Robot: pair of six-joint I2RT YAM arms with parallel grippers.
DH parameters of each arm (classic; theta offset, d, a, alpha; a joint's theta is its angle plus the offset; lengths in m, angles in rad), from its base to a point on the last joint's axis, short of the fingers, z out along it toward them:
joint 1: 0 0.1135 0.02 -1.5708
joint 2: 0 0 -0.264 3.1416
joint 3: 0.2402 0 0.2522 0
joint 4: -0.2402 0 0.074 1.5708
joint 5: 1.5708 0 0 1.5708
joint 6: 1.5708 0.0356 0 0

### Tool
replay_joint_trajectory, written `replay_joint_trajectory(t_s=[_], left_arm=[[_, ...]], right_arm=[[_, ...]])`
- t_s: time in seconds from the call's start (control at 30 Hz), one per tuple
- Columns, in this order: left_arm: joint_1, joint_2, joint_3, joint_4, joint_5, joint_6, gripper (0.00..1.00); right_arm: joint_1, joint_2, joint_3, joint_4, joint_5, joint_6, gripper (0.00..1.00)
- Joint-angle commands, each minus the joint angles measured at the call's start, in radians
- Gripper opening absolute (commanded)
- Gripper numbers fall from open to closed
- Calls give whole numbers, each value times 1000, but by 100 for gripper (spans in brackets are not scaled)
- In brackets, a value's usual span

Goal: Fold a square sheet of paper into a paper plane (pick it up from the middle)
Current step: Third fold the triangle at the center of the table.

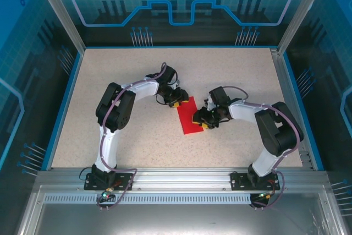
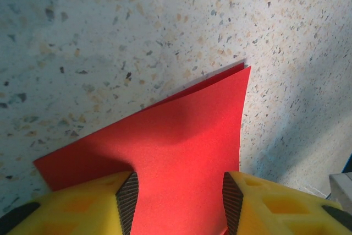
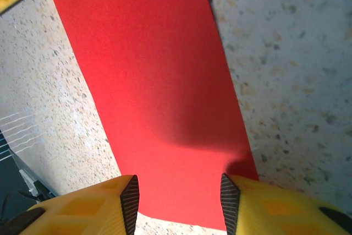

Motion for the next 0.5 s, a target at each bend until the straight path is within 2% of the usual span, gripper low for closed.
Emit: replay_joint_trajectory(t_s=[0.0,0.07,0.23,0.47], left_arm=[[2,37,-12,-58,-24,32,49],[1,36,-14,-59,-26,33,49],[2,35,-11,-63,-27,36,49],[1,34,-10,-69,-34,37,48]], right_arm=[[11,-29,35,-94,61,-47,48],[10,-49,72,-145,115,-66,49],[43,-96,46,-105,20,-33,49],[109,-192,-136,27,-5,120,50]])
